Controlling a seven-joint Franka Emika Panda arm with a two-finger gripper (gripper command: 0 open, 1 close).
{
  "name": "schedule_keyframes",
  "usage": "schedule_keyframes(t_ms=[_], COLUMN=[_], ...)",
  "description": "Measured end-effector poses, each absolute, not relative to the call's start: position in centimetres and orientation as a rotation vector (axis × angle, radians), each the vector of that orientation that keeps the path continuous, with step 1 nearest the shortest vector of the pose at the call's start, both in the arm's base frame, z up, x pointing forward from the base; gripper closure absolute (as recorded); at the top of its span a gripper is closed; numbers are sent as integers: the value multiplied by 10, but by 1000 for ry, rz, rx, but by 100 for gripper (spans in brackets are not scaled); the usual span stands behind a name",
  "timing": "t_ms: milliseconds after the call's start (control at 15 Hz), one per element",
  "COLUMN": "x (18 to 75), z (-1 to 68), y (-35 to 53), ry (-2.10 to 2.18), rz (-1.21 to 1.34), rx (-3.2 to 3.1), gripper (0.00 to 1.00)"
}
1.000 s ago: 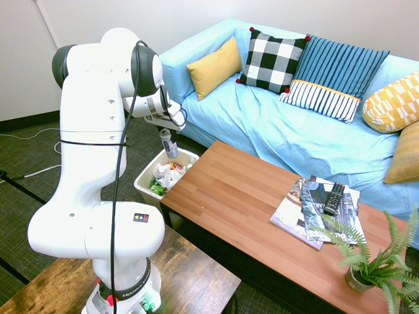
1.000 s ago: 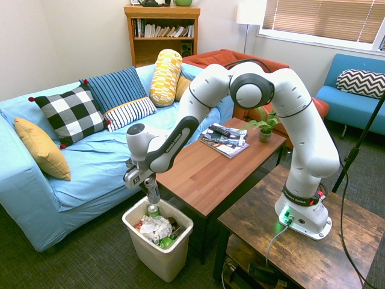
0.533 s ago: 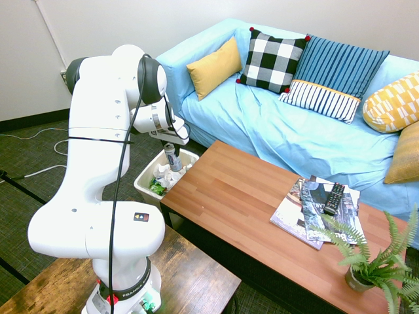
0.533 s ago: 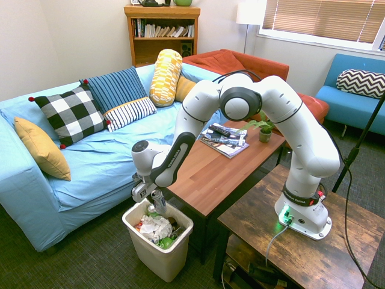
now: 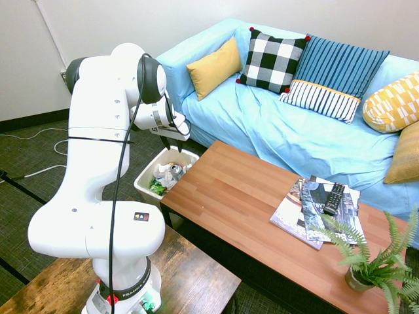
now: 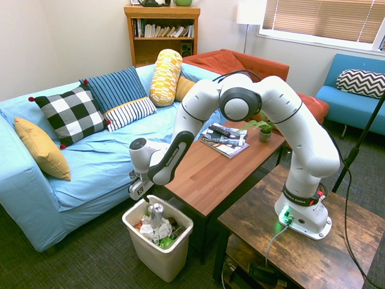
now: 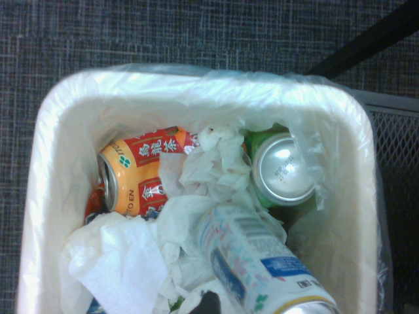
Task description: Throw the can in the trash bin
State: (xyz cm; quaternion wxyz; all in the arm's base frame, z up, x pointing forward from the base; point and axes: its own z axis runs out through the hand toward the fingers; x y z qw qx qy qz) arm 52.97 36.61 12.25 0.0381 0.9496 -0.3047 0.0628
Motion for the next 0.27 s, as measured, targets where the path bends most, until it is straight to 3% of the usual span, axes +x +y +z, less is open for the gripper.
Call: schedule_keyframes(t_ms=[267], x=[521], z=[148], y=[366], ry=[-903], rz=[236], rx=[2913], gripper=[0])
